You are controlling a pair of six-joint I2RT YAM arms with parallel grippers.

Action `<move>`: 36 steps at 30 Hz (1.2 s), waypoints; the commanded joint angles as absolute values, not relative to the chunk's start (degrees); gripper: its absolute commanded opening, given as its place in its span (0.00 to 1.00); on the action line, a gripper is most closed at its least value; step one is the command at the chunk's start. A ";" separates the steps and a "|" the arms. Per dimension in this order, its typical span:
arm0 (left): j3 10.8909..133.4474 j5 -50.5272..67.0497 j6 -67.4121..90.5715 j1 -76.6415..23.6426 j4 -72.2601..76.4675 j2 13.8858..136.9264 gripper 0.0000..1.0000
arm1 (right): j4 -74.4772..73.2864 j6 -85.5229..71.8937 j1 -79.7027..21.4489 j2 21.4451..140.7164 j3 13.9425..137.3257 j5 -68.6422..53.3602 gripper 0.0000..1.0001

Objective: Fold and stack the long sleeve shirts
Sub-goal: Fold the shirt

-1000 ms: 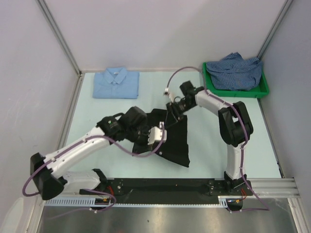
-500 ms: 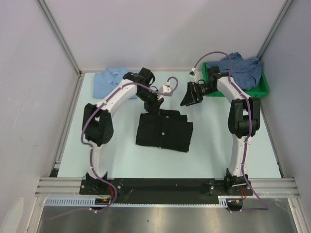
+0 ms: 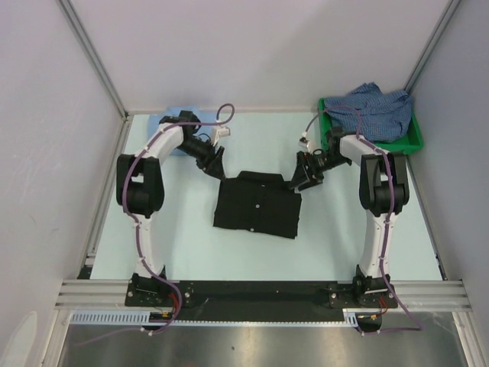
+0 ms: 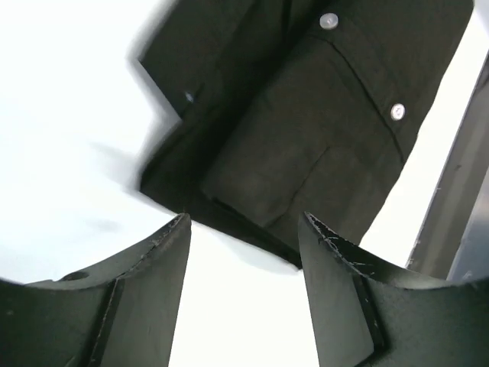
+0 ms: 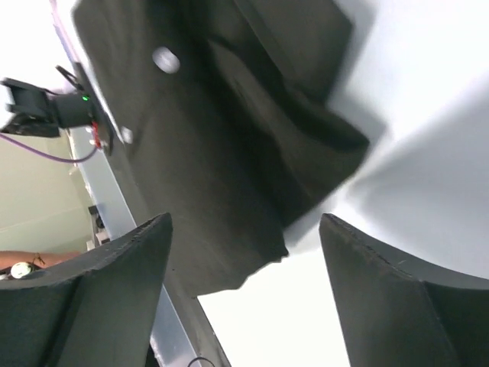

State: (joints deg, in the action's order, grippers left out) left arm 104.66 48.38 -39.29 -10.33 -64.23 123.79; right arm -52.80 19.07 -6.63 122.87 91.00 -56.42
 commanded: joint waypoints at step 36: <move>85.26 53.00 -25.13 -12.66 -39.90 118.48 0.62 | -52.65 29.44 -14.24 114.35 86.13 -50.63 0.00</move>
